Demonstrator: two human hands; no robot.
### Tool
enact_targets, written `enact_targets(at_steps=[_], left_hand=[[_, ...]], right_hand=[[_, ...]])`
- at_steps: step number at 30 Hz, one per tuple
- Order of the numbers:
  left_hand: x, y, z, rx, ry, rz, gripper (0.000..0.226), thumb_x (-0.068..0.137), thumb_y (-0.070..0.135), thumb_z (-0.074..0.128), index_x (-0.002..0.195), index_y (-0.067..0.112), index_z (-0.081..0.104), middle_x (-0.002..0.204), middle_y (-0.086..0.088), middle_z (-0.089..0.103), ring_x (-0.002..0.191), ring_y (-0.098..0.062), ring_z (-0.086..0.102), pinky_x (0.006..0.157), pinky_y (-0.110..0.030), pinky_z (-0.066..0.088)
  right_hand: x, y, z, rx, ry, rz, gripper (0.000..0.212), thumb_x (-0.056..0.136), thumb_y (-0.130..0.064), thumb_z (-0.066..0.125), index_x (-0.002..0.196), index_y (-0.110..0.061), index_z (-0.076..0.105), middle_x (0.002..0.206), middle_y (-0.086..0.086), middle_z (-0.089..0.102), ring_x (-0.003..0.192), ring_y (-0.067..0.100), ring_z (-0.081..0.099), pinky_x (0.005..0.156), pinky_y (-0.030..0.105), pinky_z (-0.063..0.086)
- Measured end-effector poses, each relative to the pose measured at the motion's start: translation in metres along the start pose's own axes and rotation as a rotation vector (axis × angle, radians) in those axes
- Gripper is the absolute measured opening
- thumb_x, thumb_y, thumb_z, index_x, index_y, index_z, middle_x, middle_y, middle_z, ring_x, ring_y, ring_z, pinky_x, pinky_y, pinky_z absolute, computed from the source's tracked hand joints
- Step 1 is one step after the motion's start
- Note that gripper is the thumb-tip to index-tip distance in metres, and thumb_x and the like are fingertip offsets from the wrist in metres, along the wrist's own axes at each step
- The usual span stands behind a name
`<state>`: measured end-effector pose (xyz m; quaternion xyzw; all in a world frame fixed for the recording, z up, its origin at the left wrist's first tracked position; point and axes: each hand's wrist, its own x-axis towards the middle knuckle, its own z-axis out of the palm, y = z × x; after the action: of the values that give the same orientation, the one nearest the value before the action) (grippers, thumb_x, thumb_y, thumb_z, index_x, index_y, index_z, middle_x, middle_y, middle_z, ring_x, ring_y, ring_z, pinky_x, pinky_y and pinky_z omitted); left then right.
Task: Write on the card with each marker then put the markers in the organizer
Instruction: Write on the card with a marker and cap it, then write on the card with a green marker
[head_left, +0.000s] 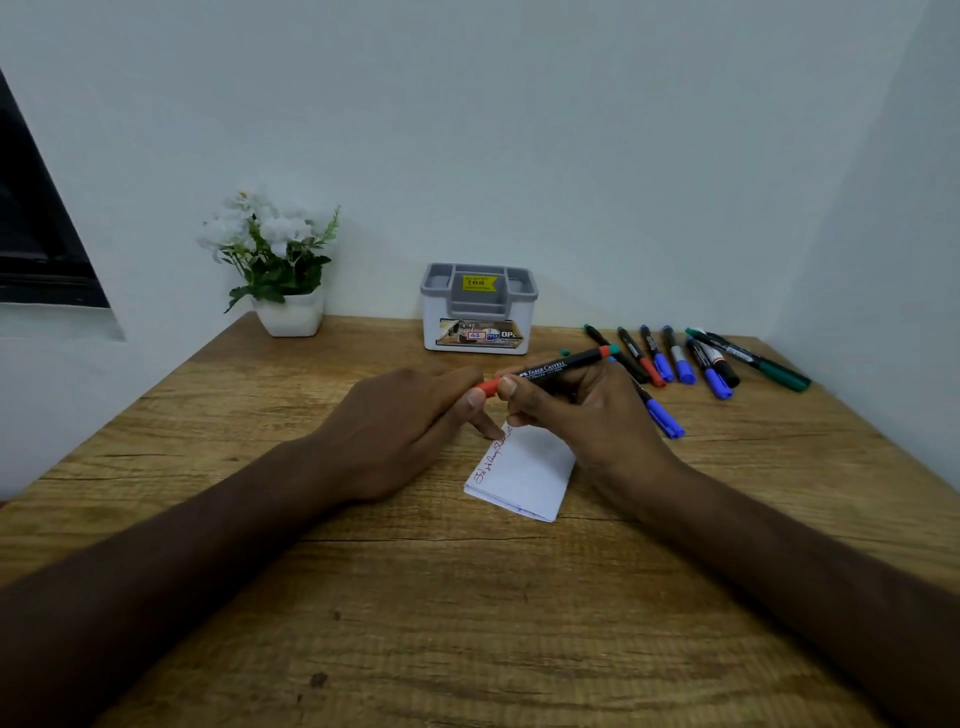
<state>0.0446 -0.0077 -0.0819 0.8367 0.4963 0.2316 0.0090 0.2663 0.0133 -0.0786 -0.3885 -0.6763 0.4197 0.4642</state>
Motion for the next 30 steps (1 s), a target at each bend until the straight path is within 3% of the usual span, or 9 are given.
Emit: enact_targets(at_steps=[3, 5, 7, 10, 15, 21, 24, 27, 30], left_hand=[[-0.001, 0.001, 0.0, 0.002, -0.005, 0.016, 0.038, 0.107, 0.063, 0.025, 0.112, 0.038, 0.053, 0.086, 0.024, 0.055, 0.08, 0.002, 0.056, 0.062, -0.025, 0.039], [-0.001, -0.003, 0.002, -0.072, -0.028, 0.0, 0.031, 0.1, 0.07, 0.042, 0.112, 0.043, 0.049, 0.093, 0.026, 0.06, 0.088, 0.005, 0.058, 0.066, -0.024, 0.042], [-0.002, -0.008, 0.002, -0.185, -0.09, -0.03, 0.042, 0.091, 0.075, 0.062, 0.12, 0.05, 0.045, 0.112, 0.03, 0.068, 0.106, 0.008, 0.059, 0.081, -0.031, 0.052], [-0.003, -0.01, 0.002, -0.187, -0.155, -0.027, 0.062, 0.083, 0.075, 0.073, 0.133, 0.06, 0.041, 0.133, 0.032, 0.061, 0.129, 0.004, 0.054, 0.103, -0.042, 0.052], [0.0, -0.013, 0.002, -0.128, -0.138, 0.047, 0.055, 0.087, 0.072, 0.071, 0.133, 0.047, 0.056, 0.125, 0.033, 0.058, 0.12, 0.006, 0.053, 0.097, -0.032, 0.051], [-0.001, -0.015, 0.0, -0.045, -0.167, 0.089, 0.053, 0.09, 0.08, 0.056, 0.133, 0.05, 0.062, 0.129, 0.032, 0.052, 0.123, 0.005, 0.046, 0.1, -0.036, 0.051], [-0.001, -0.017, -0.003, -0.023, -0.185, 0.103, 0.053, 0.092, 0.077, 0.057, 0.138, 0.05, 0.058, 0.135, 0.03, 0.05, 0.126, 0.005, 0.044, 0.102, -0.036, 0.049], [-0.002, -0.019, -0.005, -0.018, -0.204, 0.119, 0.052, 0.094, 0.07, 0.06, 0.142, 0.05, 0.056, 0.138, 0.027, 0.049, 0.127, 0.004, 0.042, 0.104, -0.036, 0.047], [-0.003, -0.02, -0.006, -0.005, -0.201, 0.138, 0.052, 0.095, 0.068, 0.061, 0.143, 0.05, 0.055, 0.139, 0.025, 0.049, 0.128, 0.002, 0.043, 0.105, -0.038, 0.046]], right_hand=[[0.0, 0.001, -0.001, 0.048, -0.016, 0.029, 0.045, 0.078, -0.045, 0.079, 0.11, -0.014, 0.082, 0.093, 0.005, 0.084, 0.09, 0.023, 0.079, 0.095, 0.053, 0.063], [0.001, 0.003, -0.003, 0.068, -0.013, 0.04, 0.038, 0.083, -0.037, 0.08, 0.111, -0.012, 0.081, 0.093, 0.007, 0.083, 0.088, 0.022, 0.079, 0.092, 0.046, 0.065], [0.003, 0.004, -0.005, 0.111, 0.028, 0.025, 0.025, 0.094, -0.026, 0.076, 0.109, -0.007, 0.079, 0.091, 0.008, 0.082, 0.082, 0.021, 0.077, 0.085, 0.037, 0.066], [0.009, 0.009, -0.013, 0.242, 0.113, 0.043, 0.023, 0.103, -0.022, 0.066, 0.108, -0.002, 0.077, 0.088, 0.013, 0.079, 0.079, 0.021, 0.073, 0.076, 0.033, 0.062], [0.018, 0.006, -0.014, 0.378, 0.18, 0.176, 0.025, 0.11, -0.014, 0.053, 0.103, -0.002, 0.074, 0.082, 0.014, 0.077, 0.074, 0.021, 0.072, 0.068, 0.031, 0.063], [0.068, -0.026, 0.002, -0.136, 0.139, -0.069, 0.025, 0.11, -0.025, 0.056, 0.101, -0.009, 0.073, 0.079, 0.0, 0.079, 0.068, 0.012, 0.074, 0.069, 0.028, 0.063], [0.119, -0.051, 0.021, -0.345, 0.204, -0.205, 0.023, 0.108, -0.028, 0.06, 0.098, -0.011, 0.071, 0.08, -0.002, 0.077, 0.063, 0.006, 0.071, 0.063, 0.018, 0.057], [0.167, -0.065, 0.043, -0.602, 0.193, -0.279, 0.027, 0.108, -0.032, 0.059, 0.096, -0.011, 0.069, 0.088, -0.001, 0.074, 0.073, 0.011, 0.067, 0.06, 0.013, 0.043], [0.196, -0.056, 0.061, -0.784, 0.123, -0.222, 0.026, 0.109, -0.032, 0.057, 0.096, -0.01, 0.065, 0.094, 0.007, 0.067, 0.088, 0.024, 0.067, 0.068, 0.023, 0.04]])
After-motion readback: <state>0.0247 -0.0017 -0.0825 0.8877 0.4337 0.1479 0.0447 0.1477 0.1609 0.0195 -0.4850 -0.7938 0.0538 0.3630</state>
